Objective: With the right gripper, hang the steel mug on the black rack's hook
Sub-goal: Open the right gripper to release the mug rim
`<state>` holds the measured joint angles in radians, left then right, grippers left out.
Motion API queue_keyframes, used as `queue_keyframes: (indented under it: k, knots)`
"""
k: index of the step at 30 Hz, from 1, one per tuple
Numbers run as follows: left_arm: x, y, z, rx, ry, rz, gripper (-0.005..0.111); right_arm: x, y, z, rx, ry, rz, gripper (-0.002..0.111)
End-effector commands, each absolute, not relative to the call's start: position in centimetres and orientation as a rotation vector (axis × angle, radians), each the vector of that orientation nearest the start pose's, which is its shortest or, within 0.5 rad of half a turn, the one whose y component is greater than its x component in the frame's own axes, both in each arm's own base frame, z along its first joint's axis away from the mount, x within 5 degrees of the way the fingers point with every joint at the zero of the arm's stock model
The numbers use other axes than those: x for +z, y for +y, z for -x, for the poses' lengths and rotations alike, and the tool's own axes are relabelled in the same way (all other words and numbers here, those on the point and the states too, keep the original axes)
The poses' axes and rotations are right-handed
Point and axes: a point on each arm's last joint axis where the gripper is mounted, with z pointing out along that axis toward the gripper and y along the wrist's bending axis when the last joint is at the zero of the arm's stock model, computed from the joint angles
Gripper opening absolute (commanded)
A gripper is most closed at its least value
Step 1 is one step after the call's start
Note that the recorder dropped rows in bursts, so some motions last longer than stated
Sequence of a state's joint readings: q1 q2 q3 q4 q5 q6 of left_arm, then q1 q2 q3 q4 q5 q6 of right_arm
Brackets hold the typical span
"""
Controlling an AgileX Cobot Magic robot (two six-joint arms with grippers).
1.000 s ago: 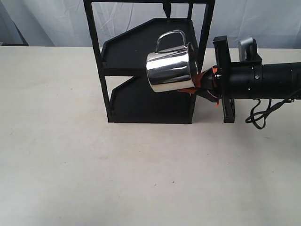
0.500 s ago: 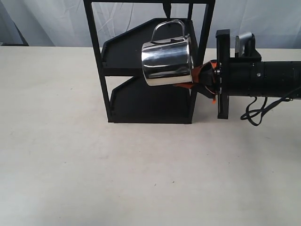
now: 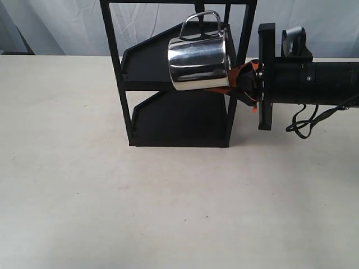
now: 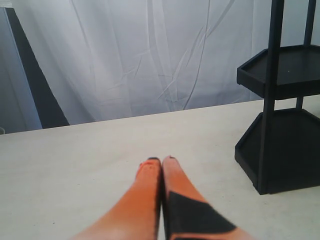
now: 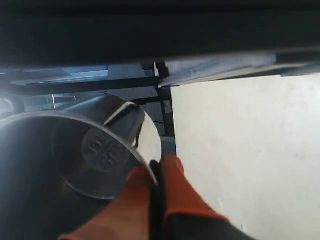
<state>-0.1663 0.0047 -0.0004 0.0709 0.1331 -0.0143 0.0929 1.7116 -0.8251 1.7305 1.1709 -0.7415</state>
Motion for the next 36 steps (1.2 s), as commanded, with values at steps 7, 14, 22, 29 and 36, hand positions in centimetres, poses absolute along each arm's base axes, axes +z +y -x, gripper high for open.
queue_keyframes:
  k: [7,14,22,29,36]
  knots:
    - [20.2,-0.9,-5.6,-0.083,1.602,-0.174,0.002,21.5,10.6,-30.3,1.776,2.263,-0.518,-0.001]
    - [20.2,-0.9,-5.6,-0.083,1.602,-0.174,0.002,20.7,10.4,-30.2,1.673,2.344,-0.520,-0.001]
    - [20.2,-0.9,-5.6,-0.083,1.602,-0.174,0.002,20.2,10.2,-30.1,1.597,2.395,-0.471,0.012]
    - [20.2,-0.9,-5.6,-0.083,1.602,-0.174,0.002,20.4,10.4,-29.9,1.639,2.383,-0.463,0.064]
    - [20.2,-0.9,-5.6,-0.083,1.602,-0.174,0.002,20.9,10.5,-29.8,1.669,2.370,-0.445,0.066]
